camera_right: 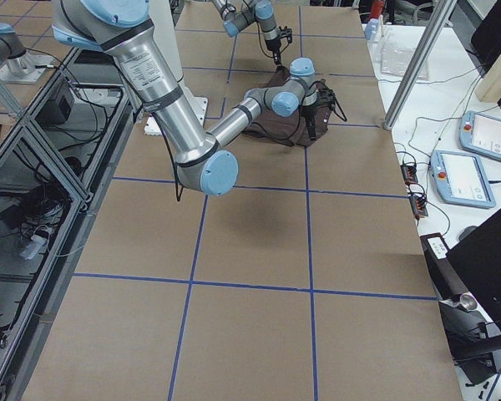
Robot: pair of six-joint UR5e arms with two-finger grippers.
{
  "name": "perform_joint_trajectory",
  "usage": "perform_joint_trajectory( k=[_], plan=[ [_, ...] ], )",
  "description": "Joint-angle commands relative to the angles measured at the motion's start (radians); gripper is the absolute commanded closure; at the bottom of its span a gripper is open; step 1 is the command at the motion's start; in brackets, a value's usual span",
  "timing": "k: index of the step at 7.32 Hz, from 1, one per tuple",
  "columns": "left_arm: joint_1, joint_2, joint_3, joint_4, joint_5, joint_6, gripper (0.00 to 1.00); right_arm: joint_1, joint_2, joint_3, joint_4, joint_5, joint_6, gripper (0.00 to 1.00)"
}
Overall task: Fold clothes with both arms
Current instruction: 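Drag the folded shirt away from the robot with the left gripper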
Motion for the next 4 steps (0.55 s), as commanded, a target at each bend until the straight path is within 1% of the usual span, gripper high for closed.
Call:
perform_joint_trajectory(
  k=[1,2,3,4],
  plan=[
    [-0.135,-0.215,0.276,-0.034,0.027,0.084,1.00,0.002,-0.001,0.008,0.000,0.000,0.001,0.00],
    [-0.181,-0.295,0.430,-0.157,0.026,0.124,1.00,0.002,-0.001,0.008,0.000,0.000,0.001,0.00],
    [-0.206,-0.384,0.662,-0.323,0.028,0.146,1.00,0.003,-0.003,0.013,0.000,0.000,0.001,0.00],
    [-0.226,-0.429,0.768,-0.381,0.028,0.179,1.00,0.002,-0.015,0.037,-0.003,0.001,0.001,0.00]
  ],
)
